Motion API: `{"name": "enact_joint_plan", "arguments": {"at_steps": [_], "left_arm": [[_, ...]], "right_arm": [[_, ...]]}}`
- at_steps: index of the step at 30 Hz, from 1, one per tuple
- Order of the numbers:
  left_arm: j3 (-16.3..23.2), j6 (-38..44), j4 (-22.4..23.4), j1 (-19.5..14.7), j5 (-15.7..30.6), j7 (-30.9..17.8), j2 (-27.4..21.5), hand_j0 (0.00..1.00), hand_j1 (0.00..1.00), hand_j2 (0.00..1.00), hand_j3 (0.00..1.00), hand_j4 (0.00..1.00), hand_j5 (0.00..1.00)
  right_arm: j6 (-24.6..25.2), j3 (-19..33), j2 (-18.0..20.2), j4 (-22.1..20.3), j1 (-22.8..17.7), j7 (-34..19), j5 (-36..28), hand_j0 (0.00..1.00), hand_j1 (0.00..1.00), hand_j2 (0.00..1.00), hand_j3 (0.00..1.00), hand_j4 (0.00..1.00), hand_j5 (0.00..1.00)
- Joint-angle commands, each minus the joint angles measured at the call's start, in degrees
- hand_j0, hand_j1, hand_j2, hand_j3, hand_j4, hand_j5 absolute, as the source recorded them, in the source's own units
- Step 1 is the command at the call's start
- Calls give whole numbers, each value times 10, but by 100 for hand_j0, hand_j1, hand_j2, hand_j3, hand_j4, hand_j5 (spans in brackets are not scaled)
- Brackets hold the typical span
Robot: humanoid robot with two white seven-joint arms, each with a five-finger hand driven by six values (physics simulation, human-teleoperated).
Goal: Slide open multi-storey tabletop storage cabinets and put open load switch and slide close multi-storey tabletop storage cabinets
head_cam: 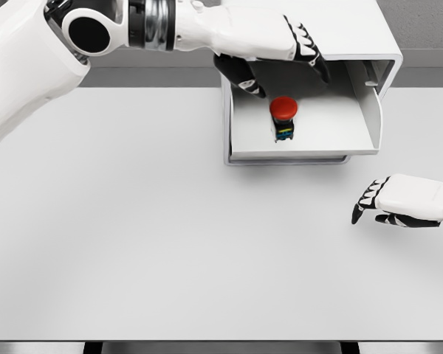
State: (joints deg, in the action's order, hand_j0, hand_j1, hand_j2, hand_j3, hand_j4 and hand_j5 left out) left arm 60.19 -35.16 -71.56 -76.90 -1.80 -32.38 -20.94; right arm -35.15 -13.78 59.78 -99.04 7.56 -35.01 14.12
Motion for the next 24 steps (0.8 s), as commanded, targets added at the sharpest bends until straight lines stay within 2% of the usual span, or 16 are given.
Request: {"name": "enact_joint_plan", "arguments": {"at_steps": [1,7,9,11,13,15,18,20,22,24], "left_arm": [[-2,2,6,0,5,0,-1,100,100,100,100,100,100],[-5,2,-2,-3,7,5,-3,100,100,100,100,100,100],[-8,2,-24,-6,24,5,-15,100,100,100,100,100,100],[-10,2,-68,-7,51,6,-56,100,100,100,100,100,100],[-23,2,-124,-6,103,8,-168,100,100,100,100,100,100],[-23,2,-140,18,125,23,-283,100,100,100,100,100,100],[-23,2,-152,58,123,22,-373,100,100,100,100,100,100],[-17,2,-151,75,119,16,-375,100,100,100,100,100,100],[-3,2,-149,116,109,16,-370,100,100,100,100,100,100],[3,2,-149,119,84,16,-365,100,100,100,100,100,100]], "right_arm": [[2,0,1,0,0,0,-3,57,57,57,57,57,57],[2,1,1,0,0,0,-3,57,57,57,57,57,57],[2,0,-3,0,8,0,-4,57,57,57,57,57,57],[2,-5,-8,1,19,0,-4,57,57,57,57,57,57],[2,-42,-17,1,56,0,-4,57,57,57,57,57,57],[2,-67,-25,1,81,0,-5,57,57,57,57,57,57],[2,-95,-29,1,99,0,-4,57,57,57,57,57,57],[2,-95,-31,1,102,0,-4,57,57,57,57,57,57],[2,-96,-35,1,109,0,-6,57,57,57,57,57,57],[2,-96,-38,2,111,0,-7,57,57,57,57,57,57]]}}
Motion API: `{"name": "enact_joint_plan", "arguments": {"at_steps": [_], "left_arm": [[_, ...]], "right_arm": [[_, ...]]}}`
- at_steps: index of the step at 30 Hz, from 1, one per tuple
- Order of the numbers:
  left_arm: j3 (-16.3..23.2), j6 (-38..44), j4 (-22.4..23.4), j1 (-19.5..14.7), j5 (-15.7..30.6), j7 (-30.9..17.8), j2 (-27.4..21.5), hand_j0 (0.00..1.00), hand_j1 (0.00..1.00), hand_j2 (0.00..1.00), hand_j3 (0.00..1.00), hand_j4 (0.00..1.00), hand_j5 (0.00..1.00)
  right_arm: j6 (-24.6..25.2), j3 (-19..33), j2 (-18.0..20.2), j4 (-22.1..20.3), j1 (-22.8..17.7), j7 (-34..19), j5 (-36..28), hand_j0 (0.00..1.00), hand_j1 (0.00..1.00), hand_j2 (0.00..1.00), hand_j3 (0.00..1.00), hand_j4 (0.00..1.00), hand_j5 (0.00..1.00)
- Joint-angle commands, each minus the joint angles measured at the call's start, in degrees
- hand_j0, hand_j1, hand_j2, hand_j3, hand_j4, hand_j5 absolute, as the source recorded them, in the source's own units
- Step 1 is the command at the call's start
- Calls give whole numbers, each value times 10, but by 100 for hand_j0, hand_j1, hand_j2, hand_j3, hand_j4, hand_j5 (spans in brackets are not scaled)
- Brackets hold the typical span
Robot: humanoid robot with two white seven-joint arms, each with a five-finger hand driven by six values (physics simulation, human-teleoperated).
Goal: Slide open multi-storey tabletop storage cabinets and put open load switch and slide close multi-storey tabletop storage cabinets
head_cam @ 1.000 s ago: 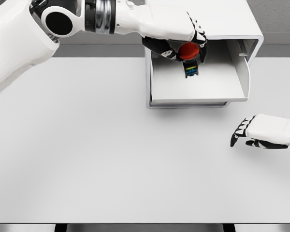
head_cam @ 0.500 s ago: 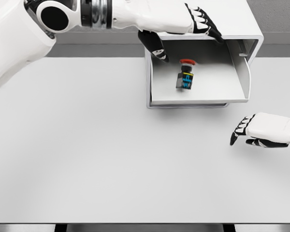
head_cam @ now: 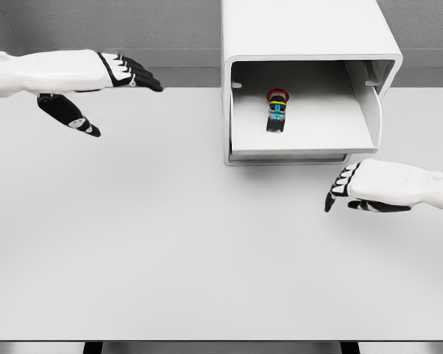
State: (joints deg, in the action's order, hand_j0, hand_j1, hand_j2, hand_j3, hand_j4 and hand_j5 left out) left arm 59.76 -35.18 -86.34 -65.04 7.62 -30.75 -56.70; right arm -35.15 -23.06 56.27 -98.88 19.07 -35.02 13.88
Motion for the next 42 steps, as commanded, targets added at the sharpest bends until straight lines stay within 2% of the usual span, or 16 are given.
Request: {"name": "enact_joint_plan", "arguments": {"at_steps": [1,3,5,7,11,14,20,27,30,34,38,42], "left_arm": [[7,2,-2,0,-16,0,-7,100,100,100,100,100,100],[7,2,1,1,-16,2,8,100,100,100,100,100,100],[7,2,5,27,-16,2,24,100,100,100,100,100,100],[23,2,15,28,-17,2,28,100,100,100,100,100,100],[27,2,41,29,-22,2,36,100,100,100,100,100,100],[61,2,41,29,-22,1,37,100,100,100,100,100,100],[72,2,41,28,-22,1,37,100,100,100,100,100,100],[73,2,41,29,-23,1,38,100,100,100,100,100,100],[74,2,42,29,-23,0,38,100,100,100,100,100,100],[84,2,42,29,-23,0,38,100,100,100,100,100,100],[85,2,42,29,-23,0,37,100,100,100,100,100,100],[85,2,42,29,-23,0,37,100,100,100,100,100,100]], "right_arm": [[1,-3,-5,2,0,0,-5,57,57,57,57,57,57],[1,-3,-7,3,3,0,-5,58,58,58,58,58,58],[1,-2,-11,4,11,0,-6,59,59,59,59,59,59],[1,-1,-12,4,19,0,-7,59,59,59,59,59,59],[1,0,-12,1,18,0,-7,59,59,59,59,59,59],[1,5,-12,1,22,0,-17,59,59,59,59,59,59],[1,21,-14,13,33,0,-30,59,59,59,59,59,59],[1,1,-31,23,49,0,-27,59,59,59,59,59,59],[1,-9,-43,41,66,0,-23,59,59,59,59,59,59],[1,-57,-58,62,91,0,-11,59,59,59,59,59,59],[1,-59,-63,71,95,0,-4,59,59,59,59,59,59],[1,-64,-85,106,118,0,-3,60,60,60,60,60,60]]}}
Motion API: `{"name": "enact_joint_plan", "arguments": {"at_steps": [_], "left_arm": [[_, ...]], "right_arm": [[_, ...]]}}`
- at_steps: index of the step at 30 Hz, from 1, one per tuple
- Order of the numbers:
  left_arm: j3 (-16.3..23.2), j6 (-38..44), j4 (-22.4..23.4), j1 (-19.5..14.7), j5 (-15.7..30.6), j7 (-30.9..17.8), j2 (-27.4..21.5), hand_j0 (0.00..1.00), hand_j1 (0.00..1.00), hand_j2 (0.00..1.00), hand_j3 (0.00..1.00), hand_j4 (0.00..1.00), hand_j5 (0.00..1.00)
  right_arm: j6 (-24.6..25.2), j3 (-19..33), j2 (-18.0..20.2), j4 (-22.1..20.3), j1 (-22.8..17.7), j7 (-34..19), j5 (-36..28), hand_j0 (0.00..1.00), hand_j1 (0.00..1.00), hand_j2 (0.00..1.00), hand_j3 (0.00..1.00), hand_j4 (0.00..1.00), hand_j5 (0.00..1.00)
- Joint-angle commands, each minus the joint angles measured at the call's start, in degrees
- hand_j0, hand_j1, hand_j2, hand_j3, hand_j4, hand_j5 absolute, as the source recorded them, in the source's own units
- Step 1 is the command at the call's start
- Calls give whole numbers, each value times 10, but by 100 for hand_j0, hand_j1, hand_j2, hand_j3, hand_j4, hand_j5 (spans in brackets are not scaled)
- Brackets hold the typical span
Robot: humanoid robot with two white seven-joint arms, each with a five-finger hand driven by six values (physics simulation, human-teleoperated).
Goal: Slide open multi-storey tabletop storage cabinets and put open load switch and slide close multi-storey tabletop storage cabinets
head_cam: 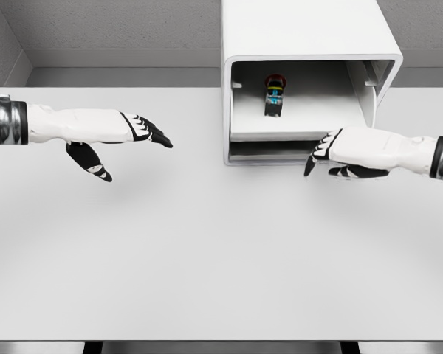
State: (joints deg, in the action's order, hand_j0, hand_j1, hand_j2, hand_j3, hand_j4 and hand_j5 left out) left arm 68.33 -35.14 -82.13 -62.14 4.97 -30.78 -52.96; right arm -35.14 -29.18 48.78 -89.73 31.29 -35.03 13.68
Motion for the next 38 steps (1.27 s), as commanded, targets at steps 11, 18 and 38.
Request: {"name": "enact_joint_plan", "arguments": {"at_steps": [11,18,38], "left_arm": [[0,1,4,0,5,0,-1,100,100,100,100,100,100],[0,1,3,0,5,0,-1,100,100,100,100,100,100],[-1,1,3,-1,5,2,-4,100,100,100,100,100,100]], "right_arm": [[1,-4,-26,50,21,0,-1,60,60,60,60,60,60],[1,-4,-40,67,40,0,-1,60,60,60,60,60,60],[1,1,44,-56,-58,0,-3,100,100,100,100,100,100]]}}
